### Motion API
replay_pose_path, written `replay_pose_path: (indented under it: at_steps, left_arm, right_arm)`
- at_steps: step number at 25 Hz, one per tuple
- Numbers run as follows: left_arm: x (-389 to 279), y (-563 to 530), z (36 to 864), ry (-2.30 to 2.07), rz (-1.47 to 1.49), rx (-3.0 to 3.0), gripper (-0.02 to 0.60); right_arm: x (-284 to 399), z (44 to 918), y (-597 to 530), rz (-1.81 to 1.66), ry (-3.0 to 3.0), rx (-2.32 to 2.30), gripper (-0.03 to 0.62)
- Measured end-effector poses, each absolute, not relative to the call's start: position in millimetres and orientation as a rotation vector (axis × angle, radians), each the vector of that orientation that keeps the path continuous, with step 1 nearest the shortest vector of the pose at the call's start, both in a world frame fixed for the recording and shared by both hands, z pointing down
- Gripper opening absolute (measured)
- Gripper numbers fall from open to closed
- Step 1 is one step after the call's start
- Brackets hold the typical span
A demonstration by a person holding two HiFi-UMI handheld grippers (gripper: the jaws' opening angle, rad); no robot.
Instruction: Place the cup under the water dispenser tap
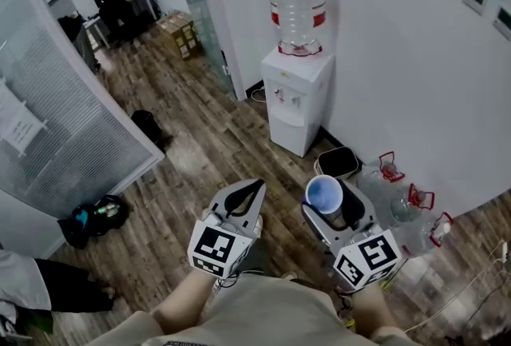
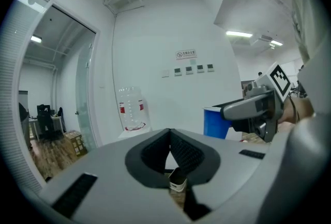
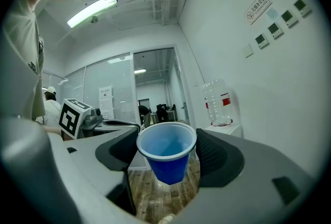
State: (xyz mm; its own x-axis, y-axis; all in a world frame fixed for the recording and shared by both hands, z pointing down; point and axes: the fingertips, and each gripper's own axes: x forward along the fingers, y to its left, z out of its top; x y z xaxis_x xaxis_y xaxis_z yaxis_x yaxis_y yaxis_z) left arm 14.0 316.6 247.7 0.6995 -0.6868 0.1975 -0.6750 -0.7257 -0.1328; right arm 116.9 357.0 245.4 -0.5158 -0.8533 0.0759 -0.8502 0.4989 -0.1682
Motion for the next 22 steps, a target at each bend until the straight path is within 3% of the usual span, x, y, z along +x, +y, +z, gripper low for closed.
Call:
replay_pose_path:
  at_steps: [10, 22]
  left_arm:
    - [7.8, 249.9, 265.9, 1.126, -0.349, -2.895, 0.006]
    - [-22.8, 85.2, 276.0, 1.096, -0.379, -2.92, 0.006]
  right_arm:
    - [107.5, 274.8, 279.1, -0.316, 2.745, -1.564, 0.354]
    - [70.1, 287.5, 119.5, -0.368, 2.797, -1.572, 0.354]
